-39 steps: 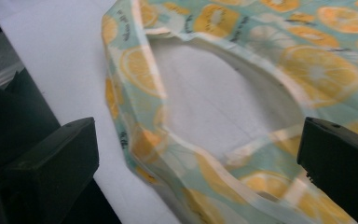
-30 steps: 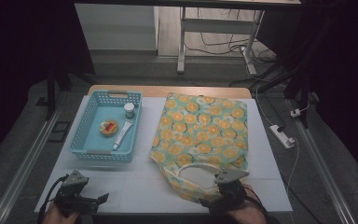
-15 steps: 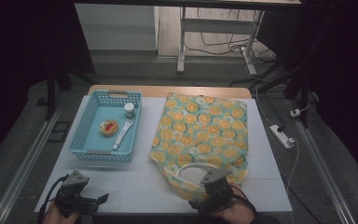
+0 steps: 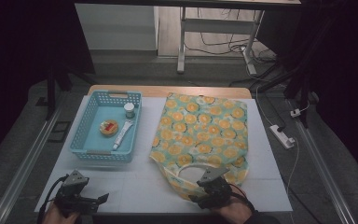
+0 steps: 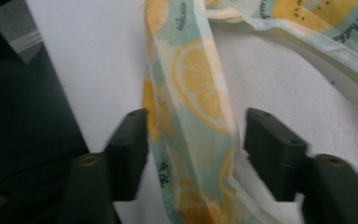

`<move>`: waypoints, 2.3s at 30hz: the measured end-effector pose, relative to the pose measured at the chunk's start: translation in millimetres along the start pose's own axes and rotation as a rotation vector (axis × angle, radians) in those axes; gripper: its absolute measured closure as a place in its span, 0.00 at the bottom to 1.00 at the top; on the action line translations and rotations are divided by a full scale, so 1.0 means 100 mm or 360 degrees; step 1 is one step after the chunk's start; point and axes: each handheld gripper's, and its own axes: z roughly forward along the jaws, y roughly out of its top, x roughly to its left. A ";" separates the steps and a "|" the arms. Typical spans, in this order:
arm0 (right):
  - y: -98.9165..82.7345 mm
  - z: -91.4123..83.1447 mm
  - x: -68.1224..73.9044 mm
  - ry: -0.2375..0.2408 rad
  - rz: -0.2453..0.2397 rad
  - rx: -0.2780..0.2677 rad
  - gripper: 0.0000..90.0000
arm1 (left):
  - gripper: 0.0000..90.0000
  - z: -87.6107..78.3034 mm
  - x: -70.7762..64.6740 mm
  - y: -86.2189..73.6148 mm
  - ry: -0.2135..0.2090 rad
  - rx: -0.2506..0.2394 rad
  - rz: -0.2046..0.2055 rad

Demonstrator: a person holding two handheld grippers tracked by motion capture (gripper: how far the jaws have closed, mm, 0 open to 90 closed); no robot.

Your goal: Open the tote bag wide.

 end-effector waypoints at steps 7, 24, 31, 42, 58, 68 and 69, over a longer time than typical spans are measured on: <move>0.01 -0.04 -0.03 0.0059 -0.0018 0.0029 0.80 | 0.02 0.00 0.00 0.00 -0.0002 -0.0001 0.0002; 0.23 -0.31 -0.27 0.0040 0.0026 -0.0113 0.99 | 0.02 0.00 0.01 0.00 -0.0011 0.0001 0.0000; 0.35 -0.38 -0.49 -0.0012 0.0060 -0.0147 0.99 | 0.03 0.00 0.01 0.00 -0.0014 0.0003 -0.0004; 0.55 -0.38 -0.96 -0.0084 0.0124 -0.0161 0.99 | 0.03 0.00 0.02 0.00 -0.0020 0.0000 -0.0007; 0.90 -0.34 -1.58 -0.0193 0.0188 -0.0203 0.99 | 0.03 0.00 0.02 0.00 -0.0026 0.0001 -0.0012; 1.05 -0.29 -1.91 -0.0271 0.0213 -0.0195 0.99 | 0.03 0.00 0.02 0.00 -0.0030 0.0006 -0.0007; 1.05 -0.27 -1.94 -0.0277 0.0216 -0.0194 0.99 | 0.03 0.00 0.02 0.00 -0.0031 0.0008 -0.0006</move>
